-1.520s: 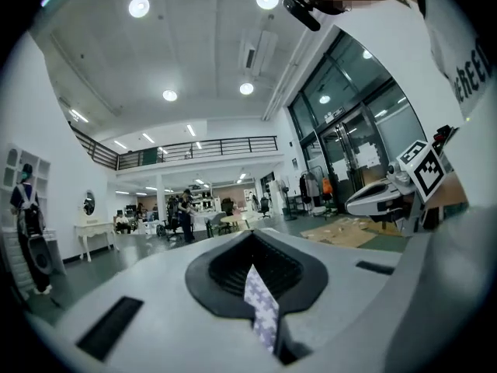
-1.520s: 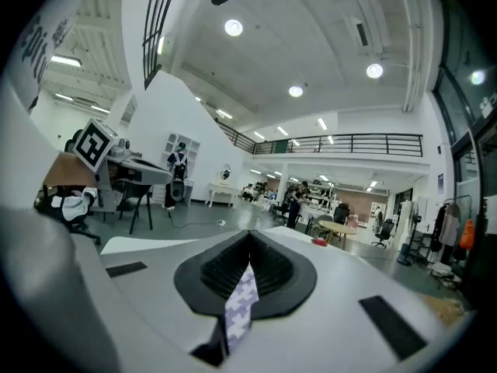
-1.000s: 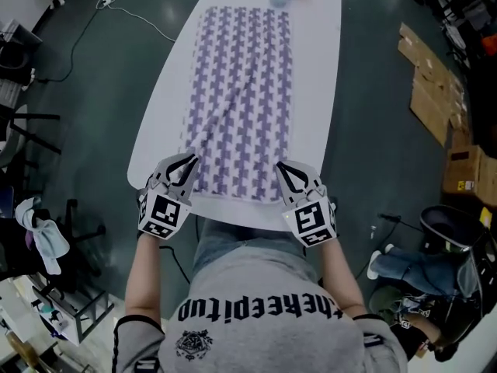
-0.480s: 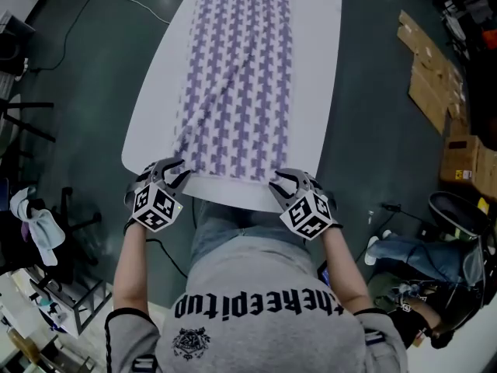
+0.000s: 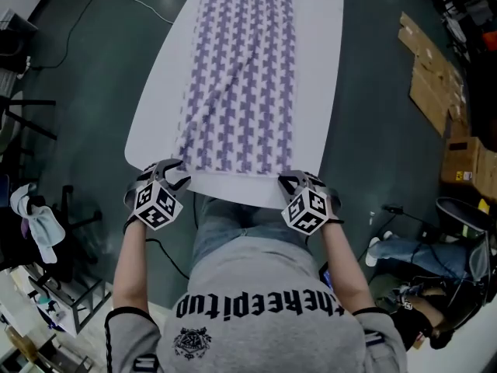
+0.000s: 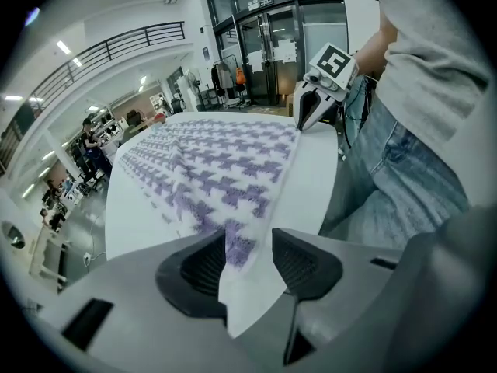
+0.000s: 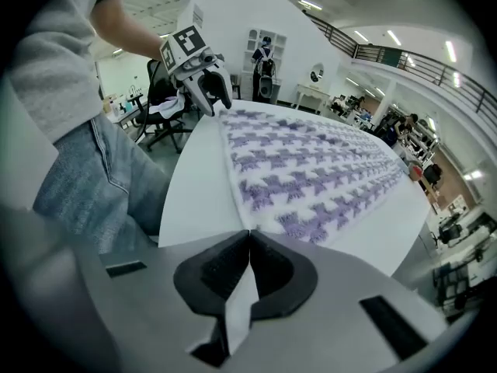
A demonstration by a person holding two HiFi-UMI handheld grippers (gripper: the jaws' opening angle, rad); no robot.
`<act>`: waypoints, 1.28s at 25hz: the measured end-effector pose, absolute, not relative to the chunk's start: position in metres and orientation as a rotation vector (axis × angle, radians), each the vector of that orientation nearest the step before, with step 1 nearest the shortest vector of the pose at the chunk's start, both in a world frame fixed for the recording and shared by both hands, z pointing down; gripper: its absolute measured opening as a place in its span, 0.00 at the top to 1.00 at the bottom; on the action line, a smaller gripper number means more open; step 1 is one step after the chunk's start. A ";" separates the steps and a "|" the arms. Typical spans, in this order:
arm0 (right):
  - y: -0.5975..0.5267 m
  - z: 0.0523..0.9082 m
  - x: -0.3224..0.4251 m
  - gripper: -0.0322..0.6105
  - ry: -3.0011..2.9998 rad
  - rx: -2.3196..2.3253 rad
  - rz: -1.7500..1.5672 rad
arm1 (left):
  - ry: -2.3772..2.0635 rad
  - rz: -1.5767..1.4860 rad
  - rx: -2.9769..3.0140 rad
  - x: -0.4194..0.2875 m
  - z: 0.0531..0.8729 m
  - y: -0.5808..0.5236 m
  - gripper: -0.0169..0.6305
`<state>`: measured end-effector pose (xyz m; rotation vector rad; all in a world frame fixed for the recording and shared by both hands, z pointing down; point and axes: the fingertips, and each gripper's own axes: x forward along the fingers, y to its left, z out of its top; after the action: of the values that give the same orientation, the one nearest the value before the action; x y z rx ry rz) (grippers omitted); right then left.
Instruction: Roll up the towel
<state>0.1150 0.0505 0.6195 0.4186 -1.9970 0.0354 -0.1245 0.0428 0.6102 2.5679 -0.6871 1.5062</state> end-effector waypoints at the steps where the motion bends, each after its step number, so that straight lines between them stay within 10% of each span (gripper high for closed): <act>1: 0.053 0.617 0.118 0.94 -1.998 0.424 0.040 | -0.682 1.512 2.567 -0.124 0.610 0.044 0.71; 14: 0.064 0.595 0.121 0.95 -2.039 0.538 0.007 | -0.674 1.531 2.539 -0.133 0.623 0.048 0.69; 19: 0.050 0.618 0.116 0.79 -1.999 0.473 0.067 | -0.723 1.611 2.516 -0.141 0.622 0.035 0.69; 32: 0.073 0.607 0.120 0.94 -2.013 0.422 0.076 | -0.598 1.605 2.523 -0.130 0.616 0.059 0.91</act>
<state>0.1203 0.0731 0.6068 0.4216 -2.0134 0.0758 -0.1304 0.0591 0.6164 2.5231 -0.5982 1.6048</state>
